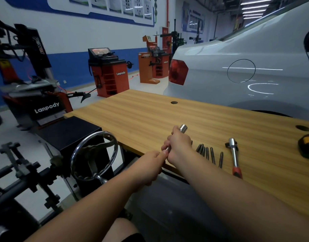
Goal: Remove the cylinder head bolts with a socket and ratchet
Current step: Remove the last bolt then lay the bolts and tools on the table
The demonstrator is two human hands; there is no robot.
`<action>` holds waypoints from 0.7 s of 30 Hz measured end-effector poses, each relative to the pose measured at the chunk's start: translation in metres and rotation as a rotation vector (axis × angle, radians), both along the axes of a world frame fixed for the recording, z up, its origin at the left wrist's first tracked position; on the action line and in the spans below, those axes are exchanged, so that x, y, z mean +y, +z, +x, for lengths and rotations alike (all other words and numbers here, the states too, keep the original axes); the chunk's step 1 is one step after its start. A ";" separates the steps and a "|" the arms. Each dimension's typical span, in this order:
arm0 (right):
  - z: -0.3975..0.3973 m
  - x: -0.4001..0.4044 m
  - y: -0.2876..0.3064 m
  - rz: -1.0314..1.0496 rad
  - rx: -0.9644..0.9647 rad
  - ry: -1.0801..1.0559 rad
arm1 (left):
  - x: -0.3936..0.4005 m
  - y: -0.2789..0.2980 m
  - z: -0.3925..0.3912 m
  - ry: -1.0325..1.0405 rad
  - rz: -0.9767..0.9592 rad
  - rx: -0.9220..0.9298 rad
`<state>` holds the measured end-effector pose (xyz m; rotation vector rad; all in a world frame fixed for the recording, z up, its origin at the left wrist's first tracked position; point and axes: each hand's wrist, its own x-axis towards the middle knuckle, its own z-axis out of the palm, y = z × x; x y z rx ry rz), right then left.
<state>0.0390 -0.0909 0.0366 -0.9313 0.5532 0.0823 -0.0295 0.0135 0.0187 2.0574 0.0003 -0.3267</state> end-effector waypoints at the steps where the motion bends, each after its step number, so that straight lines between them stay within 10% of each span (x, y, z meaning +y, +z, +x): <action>1: 0.001 -0.001 0.001 -0.003 -0.008 0.002 | -0.001 0.002 0.000 0.004 0.008 -0.008; 15: 0.037 -0.051 0.050 -0.067 -0.119 -0.197 | 0.028 -0.004 -0.010 0.019 0.234 -0.125; 21: 0.044 -0.086 0.054 -0.204 -0.058 0.289 | 0.057 -0.012 0.009 0.301 -0.237 0.247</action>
